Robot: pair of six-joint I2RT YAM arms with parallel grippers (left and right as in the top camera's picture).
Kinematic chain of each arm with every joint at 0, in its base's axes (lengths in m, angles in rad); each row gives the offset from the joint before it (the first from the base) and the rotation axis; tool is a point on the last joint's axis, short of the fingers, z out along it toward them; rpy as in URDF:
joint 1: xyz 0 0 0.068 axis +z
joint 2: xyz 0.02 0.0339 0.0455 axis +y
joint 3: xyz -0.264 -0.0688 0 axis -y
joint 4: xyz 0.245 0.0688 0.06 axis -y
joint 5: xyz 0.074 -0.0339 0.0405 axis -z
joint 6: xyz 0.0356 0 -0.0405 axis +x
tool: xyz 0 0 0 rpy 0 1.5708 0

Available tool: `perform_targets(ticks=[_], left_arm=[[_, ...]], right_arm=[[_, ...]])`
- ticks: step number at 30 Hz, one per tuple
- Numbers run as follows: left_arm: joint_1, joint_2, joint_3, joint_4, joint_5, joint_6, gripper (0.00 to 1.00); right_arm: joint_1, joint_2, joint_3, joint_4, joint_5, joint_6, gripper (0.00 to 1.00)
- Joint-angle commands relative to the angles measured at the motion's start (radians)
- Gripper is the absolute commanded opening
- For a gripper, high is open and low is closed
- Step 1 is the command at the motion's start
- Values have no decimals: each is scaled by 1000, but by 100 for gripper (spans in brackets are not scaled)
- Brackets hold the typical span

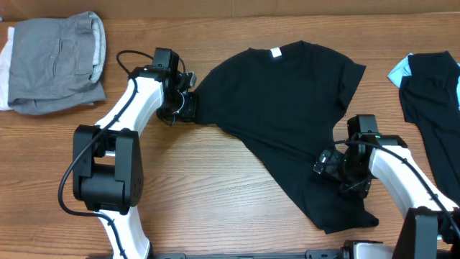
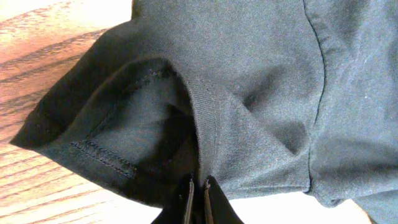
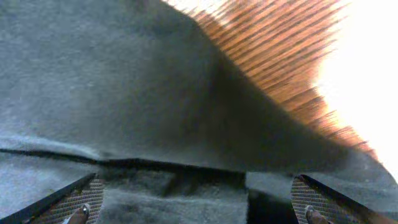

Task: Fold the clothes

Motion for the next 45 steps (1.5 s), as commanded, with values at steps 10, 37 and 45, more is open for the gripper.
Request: perform_targets(ticks=[10,37,45], left_arm=[[0,10,25,9,1,2,9],[0,10,25,11,1,2,13],[0,10,25,12,1,2,14]], right_arm=[[-12,7,-3,-5,-85,-29,59],[-12,8,11,-39,-51,2,46],[-12,8,9,-43,-59,10,29]])
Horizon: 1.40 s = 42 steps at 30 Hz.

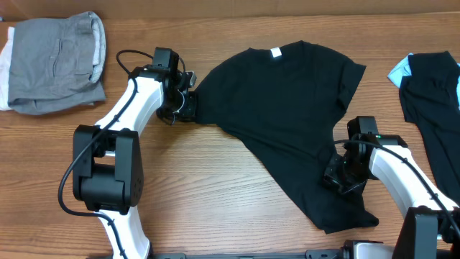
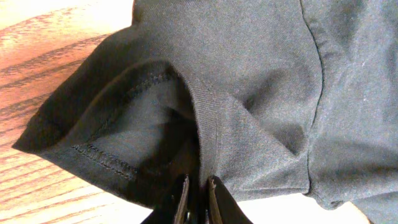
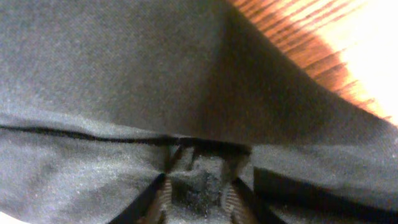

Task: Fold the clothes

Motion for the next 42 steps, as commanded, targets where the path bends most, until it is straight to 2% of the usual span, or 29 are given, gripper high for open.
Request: perform_targets(ticks=[1,2,4,11,13,14,19,26,32,38,42], left_arm=[[-1,10,24,5,1,2,14],[-1,10,24,5,1,2,15],[-1,10,24,6,1,2,15],[-1,10,24,7,1,2,16],[-1,10,24,7,1,2,11],[-1,10,24,6,1,2,4],[9,-6,68,-50,2,1,4],[34,-88,311,-224,-6,20,4],[35,-189,517,-344,-130,8,4],[35,-294,750,-494,-260,7,4],[35,-375,901,-589,-353,-35,4]], right_arm=[[-6,4,9,2,-5,10,26],[-6,4,9,2,-5,10,20],[-6,4,9,6,-4,23,4],[-6,3,43,2,25,76,4],[-6,3,81,-22,26,77,4],[-6,3,103,-38,26,77,4],[-5,-4,239,-151,25,76,4],[-5,-77,448,-270,21,73,4],[-5,-176,650,-340,14,26,4],[-5,-201,995,-456,28,24,4],[-5,-201,1240,-536,87,24,4]])
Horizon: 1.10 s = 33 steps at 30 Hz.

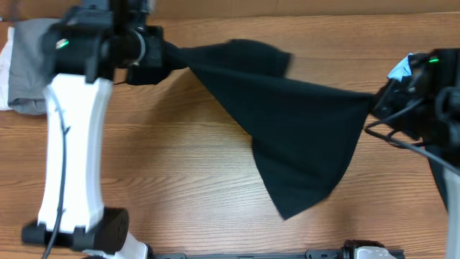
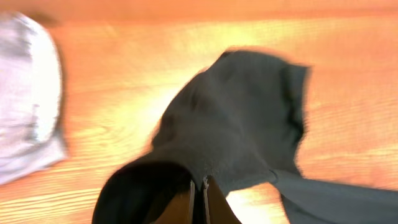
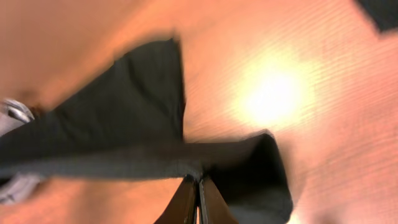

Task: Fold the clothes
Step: 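Lift the shirt with both grippers and shake it out, laying it flat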

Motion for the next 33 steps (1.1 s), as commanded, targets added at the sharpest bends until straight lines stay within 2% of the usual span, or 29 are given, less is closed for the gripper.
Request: perform_targets(ticks=[1,4,9,17,25,33], left_arm=[[7,-99,134,-60,-134,-34,4],[7,-167,210,-116,-155,-34,4],[6,-264,285,-147,-210,-65,4],[6,-328,317,-47,-282,-62,4],[16,-57,317,45,-319,-32,4],[132,312,317,224,-290,-27,4]], right_arm=[[-5,-23,210,-46,66,-8,4],[-5,-22,354,-82,78,-8,4],[-5,-22,496,-117,149,1,4],[-5,27,543,-104,163,24,4],[-5,265,543,-32,207,46,4],[-5,538,543,102,206,46,4]])
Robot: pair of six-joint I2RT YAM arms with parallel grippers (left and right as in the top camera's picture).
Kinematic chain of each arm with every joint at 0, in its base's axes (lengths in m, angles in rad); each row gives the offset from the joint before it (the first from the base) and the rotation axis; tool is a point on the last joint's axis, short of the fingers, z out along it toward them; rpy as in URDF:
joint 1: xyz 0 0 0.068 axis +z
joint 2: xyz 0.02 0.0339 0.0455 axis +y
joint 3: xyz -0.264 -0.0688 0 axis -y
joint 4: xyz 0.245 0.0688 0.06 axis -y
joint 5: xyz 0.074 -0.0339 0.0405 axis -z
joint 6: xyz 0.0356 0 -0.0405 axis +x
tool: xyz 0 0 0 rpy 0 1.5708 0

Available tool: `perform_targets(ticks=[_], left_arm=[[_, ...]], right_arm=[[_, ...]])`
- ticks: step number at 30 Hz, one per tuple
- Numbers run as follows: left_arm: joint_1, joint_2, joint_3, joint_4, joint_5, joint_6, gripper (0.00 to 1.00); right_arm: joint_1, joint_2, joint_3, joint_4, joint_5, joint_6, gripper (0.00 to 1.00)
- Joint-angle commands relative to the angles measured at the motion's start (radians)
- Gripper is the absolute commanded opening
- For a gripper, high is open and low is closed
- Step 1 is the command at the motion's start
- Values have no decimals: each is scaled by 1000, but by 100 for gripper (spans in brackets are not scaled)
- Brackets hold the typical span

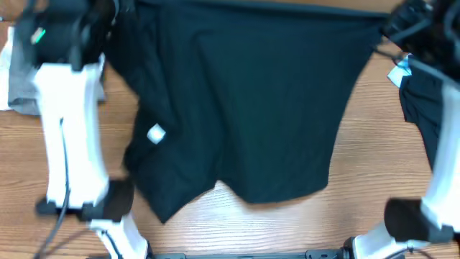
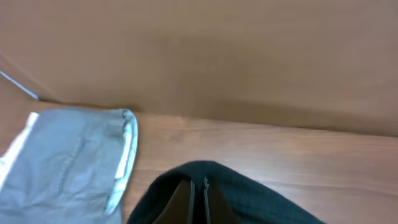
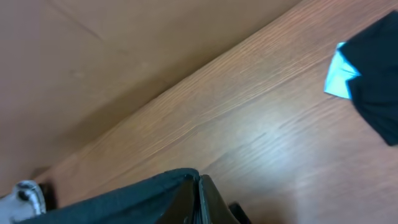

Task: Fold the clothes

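Note:
A black T-shirt (image 1: 244,108) hangs spread wide high above the table, its white neck label (image 1: 155,133) showing at the lower left. My left gripper (image 2: 199,186) is shut on one top corner of the black T-shirt (image 2: 249,199) at the upper left. On the other top corner, at the upper right, my right gripper (image 3: 199,180) is shut, with the black T-shirt (image 3: 124,199) trailing to its left. Both grippers are raised close to the overhead camera.
Folded grey shorts (image 1: 18,90) lie on a white garment at the table's far left, also in the left wrist view as grey shorts (image 2: 68,155). Another black garment with a light blue piece (image 1: 424,108) lies at the right edge, seen too as a black garment (image 3: 376,87).
Both grippers have risen higher and further apart. The shirt, then stretched in a slanted band over the table, now hangs as a wide sheet covering most of the overhead view.
The shirt lay flat on the table, my left gripper shut on its sleeve edge and my right open over its lower hem. The right then shut on the hem. Both grippers then held the shirt lifted off the table, and now hold it spread high.

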Motion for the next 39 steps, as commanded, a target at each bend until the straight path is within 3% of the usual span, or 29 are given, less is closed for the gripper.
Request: perform_targets(ticks=[1,3,5,6,7,8,11,18,25,30,32,34,37,39], left_arm=[[98,166,0,101,-57,21,4],[119,263,0,172,-53,23,4],[131,352,0,225,-38,23,18],[134,392,0,240,-28,23,36],[136,425,0,245,-17,23,66],[137,456,0,245,-10,23,100],[136,501,0,227,-3,21,100],[131,415,11,137,28,21,100],[127,314,11,-179,230,23,100],[127,355,-18,-439,256,23,100],[127,382,-36,-482,251,23,90],[127,390,-95,-474,251,11,88],[127,391,-181,-474,249,8,90],[127,391,-247,-473,227,-10,92]], right_arm=[[-12,103,6,59,74,8,4],[-12,169,6,105,54,8,4],[-11,239,6,147,37,8,4],[-11,266,6,159,32,8,8],[-9,296,6,167,26,8,17],[-8,322,6,172,18,8,35],[-8,356,6,154,15,7,99],[-22,316,8,46,11,3,100],[-21,312,5,-204,-29,3,100],[-16,307,-70,-278,-76,-42,100],[-9,307,-137,-278,-62,-42,100],[-6,307,-219,-278,-35,-42,100],[-5,305,-323,-278,-43,0,84],[7,297,-383,-272,-37,15,84]])
